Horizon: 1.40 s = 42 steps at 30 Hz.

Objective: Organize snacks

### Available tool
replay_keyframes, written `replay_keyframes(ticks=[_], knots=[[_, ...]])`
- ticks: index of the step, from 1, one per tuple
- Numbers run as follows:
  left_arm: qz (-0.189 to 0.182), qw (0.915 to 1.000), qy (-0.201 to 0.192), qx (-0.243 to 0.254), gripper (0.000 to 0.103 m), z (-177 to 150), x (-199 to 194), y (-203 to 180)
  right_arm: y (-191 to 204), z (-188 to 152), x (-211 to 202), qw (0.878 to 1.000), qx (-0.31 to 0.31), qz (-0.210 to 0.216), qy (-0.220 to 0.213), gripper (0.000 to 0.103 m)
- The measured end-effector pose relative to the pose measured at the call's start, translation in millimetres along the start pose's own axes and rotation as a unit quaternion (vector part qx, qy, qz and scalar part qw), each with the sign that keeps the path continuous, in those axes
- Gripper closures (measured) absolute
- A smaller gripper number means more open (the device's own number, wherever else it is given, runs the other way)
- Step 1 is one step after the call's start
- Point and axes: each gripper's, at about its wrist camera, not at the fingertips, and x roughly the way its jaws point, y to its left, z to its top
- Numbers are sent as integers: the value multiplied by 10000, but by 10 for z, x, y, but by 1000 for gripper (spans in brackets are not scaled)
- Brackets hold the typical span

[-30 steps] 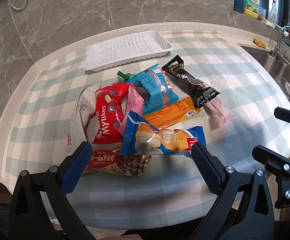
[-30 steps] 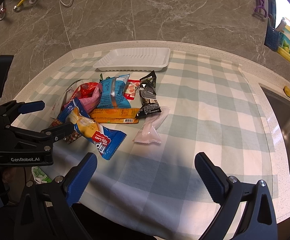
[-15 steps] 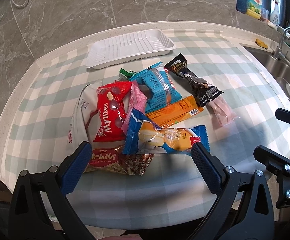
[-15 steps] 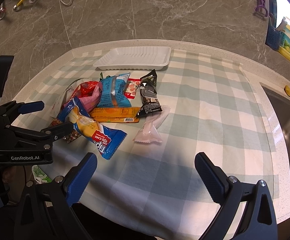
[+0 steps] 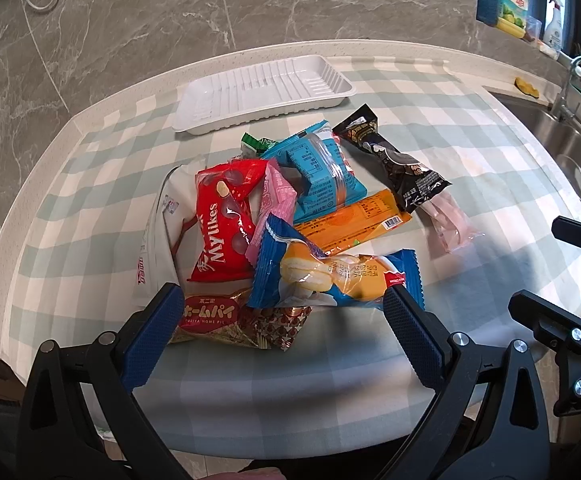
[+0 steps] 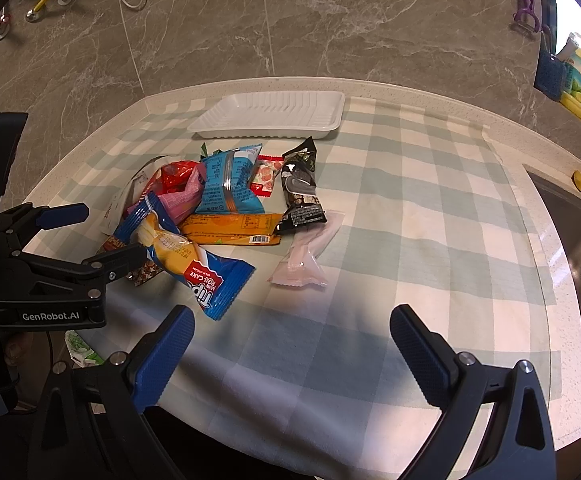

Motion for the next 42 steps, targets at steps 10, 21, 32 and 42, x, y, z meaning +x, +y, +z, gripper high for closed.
replay_keyframes(ticks=[10, 21, 32, 42], knots=[[24, 10000, 44, -68, 2, -5, 45, 59, 55, -21, 106, 10000, -16, 41, 38, 3], [96, 9995, 127, -275, 2, 28, 144, 261, 51, 78, 164, 9998, 25, 144, 164, 3], [187, 9984, 108, -524, 2, 260, 336, 646, 73, 344, 368, 9997, -43, 137, 182, 3], [211, 9964, 224, -784, 2, 564, 691, 1119, -5, 656, 678, 9995, 101, 31, 305, 3]])
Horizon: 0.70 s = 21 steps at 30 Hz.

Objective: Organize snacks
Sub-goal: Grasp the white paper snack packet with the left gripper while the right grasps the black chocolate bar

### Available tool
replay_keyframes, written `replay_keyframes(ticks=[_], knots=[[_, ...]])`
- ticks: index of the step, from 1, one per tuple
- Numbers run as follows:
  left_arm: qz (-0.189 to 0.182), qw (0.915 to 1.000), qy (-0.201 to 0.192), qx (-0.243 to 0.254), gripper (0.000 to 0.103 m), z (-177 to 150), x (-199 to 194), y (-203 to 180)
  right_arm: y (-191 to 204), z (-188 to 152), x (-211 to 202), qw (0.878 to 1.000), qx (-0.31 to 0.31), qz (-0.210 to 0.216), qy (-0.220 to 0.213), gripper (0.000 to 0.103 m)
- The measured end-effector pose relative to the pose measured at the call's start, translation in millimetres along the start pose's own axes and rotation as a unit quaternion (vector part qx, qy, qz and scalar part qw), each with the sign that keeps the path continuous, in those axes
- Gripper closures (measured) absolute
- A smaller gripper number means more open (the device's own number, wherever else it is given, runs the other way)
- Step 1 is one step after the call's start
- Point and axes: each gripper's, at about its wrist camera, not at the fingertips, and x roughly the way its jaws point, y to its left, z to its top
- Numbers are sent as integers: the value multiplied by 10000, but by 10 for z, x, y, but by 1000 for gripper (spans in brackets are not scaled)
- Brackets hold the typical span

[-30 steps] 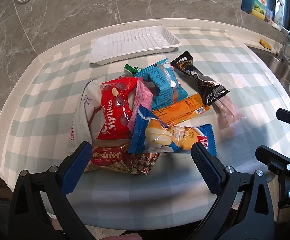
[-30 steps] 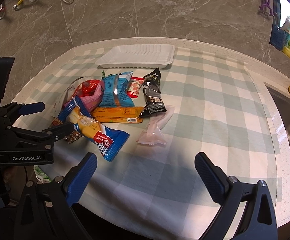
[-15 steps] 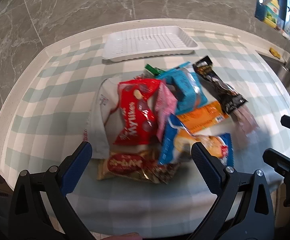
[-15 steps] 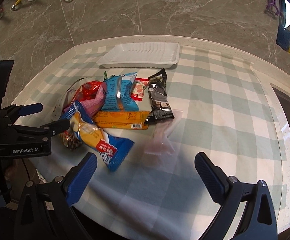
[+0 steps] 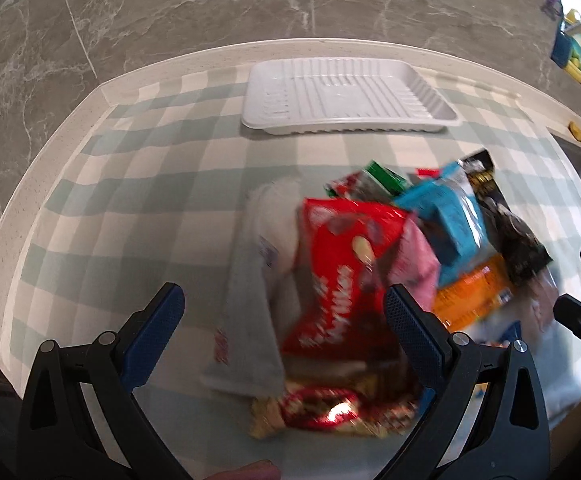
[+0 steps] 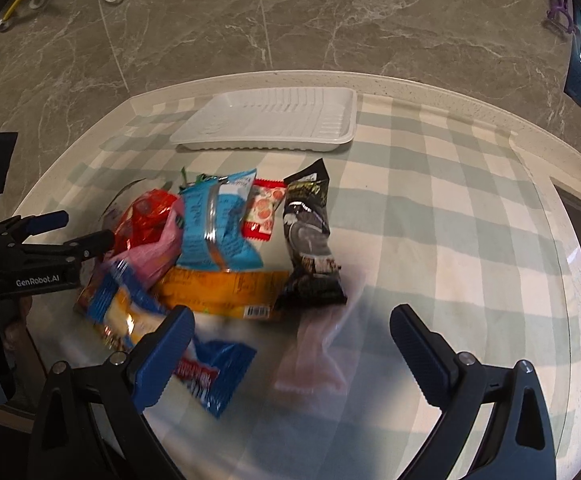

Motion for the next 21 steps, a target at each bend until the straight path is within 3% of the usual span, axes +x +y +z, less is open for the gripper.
replay_keyframes(ticks=[5, 13, 21], knots=[[92, 9999, -32, -33, 2, 178, 111, 184, -5, 156, 134, 10000, 18, 2, 30, 3], [208, 9995, 257, 19, 2, 301, 482, 361, 25, 364, 406, 9998, -59, 7, 178, 3], [64, 9977, 642, -218, 2, 316, 847, 531, 4, 482, 727, 9987, -59, 10, 508, 18]])
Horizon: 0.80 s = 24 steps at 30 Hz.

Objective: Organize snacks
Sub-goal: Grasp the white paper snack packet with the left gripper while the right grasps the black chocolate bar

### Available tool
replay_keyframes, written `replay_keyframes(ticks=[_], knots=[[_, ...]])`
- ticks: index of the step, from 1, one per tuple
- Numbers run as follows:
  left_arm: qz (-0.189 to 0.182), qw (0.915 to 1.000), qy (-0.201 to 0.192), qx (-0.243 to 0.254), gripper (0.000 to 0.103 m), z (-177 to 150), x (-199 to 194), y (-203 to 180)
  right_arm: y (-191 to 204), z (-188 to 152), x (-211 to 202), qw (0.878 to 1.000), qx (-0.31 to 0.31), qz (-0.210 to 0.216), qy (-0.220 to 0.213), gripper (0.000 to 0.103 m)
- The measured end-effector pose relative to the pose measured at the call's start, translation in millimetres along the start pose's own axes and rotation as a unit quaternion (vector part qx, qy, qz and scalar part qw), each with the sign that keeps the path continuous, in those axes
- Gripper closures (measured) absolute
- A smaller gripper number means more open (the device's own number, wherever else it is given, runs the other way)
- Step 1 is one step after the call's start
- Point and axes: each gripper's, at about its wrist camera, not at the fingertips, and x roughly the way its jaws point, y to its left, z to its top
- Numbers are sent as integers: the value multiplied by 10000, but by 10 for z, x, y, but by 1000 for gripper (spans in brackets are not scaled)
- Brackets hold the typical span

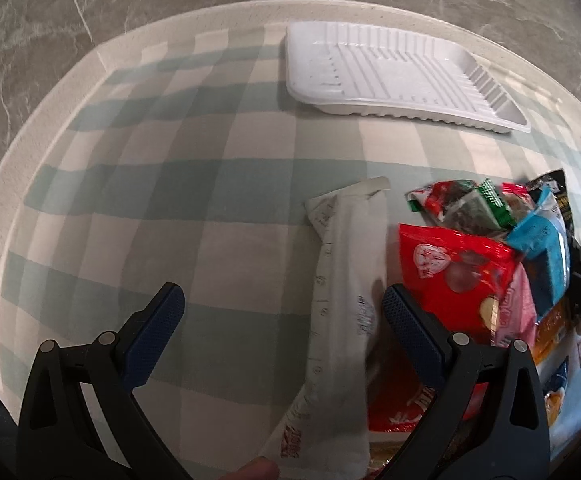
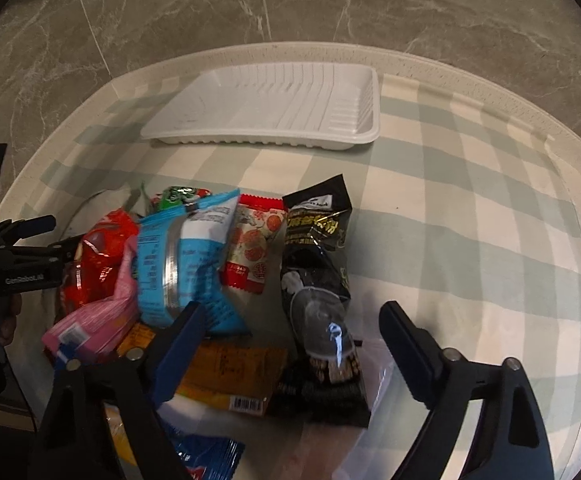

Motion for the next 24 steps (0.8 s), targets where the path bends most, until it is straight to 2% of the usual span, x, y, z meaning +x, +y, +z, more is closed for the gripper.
replay_keyframes(ticks=[2, 3, 7, 12, 16, 23, 24], knots=[[-253, 9994, 154, -198, 1, -4, 86, 62, -19, 15, 56, 10000, 38, 23, 69, 19], [-529, 9972, 322, -408, 1, -6, 165, 130, -32, 21, 83, 9999, 78, 36, 106, 19], [-384, 9992, 74, -104, 0, -32, 209, 84, -167, 13, 213, 9979, 501, 264, 325, 16], [-319, 9990, -314, -56, 0, -95, 254, 85, -144, 18, 240, 9972, 488, 477, 295, 0], [-321, 9986, -425, -36, 0, -124, 275, 88, -36, 4, 272, 9989, 214, 300, 293, 0], [-364, 9986, -378, 44, 0, -108, 246, 70, -69, 1, 270, 9987, 139, 403, 265, 0], [-384, 9987, -327, 76, 0, -108, 242, 72, -80, 10, 268, 9986, 158, 420, 290, 3]])
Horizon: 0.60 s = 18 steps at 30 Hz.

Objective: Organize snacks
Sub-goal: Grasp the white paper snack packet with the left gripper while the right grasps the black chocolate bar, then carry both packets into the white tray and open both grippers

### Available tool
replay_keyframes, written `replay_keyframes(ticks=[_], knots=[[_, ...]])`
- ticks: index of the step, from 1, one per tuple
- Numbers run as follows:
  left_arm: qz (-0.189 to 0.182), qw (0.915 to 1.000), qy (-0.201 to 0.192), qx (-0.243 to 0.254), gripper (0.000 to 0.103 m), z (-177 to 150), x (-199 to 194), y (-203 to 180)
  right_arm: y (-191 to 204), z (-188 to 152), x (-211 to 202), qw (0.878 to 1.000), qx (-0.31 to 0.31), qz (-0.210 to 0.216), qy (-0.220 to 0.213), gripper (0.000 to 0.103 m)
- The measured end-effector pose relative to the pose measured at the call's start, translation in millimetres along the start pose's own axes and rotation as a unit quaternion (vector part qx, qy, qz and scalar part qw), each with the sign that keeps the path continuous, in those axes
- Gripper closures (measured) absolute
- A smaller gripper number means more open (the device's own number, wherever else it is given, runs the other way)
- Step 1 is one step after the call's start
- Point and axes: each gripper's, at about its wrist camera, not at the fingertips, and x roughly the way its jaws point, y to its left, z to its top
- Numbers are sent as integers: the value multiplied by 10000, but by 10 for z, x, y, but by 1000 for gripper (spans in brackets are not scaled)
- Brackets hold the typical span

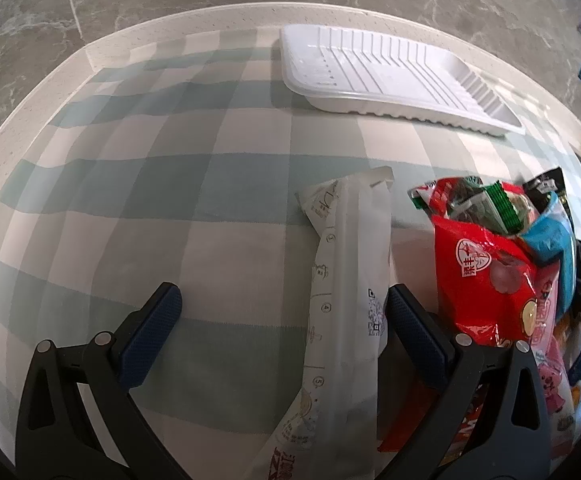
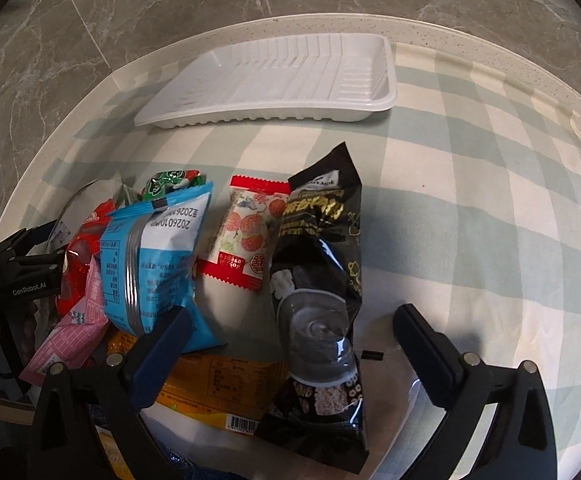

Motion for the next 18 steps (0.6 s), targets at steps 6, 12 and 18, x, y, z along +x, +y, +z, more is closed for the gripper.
replay_keyframes(ticks=[6, 12, 18], knots=[[-86, 9993, 290, 221, 1, -49, -53, -31, -88, 1, -93, 9999, 138, -74, 33, 55], [-265, 9981, 275, 479, 48, -134, -212, -100, -213, -47, -157, 9992, 388, 35, 67, 73], [-497, 9978, 399, 166, 80, -114, -277, -7, -287, -105, -214, 9963, 743, 417, 56, 74]])
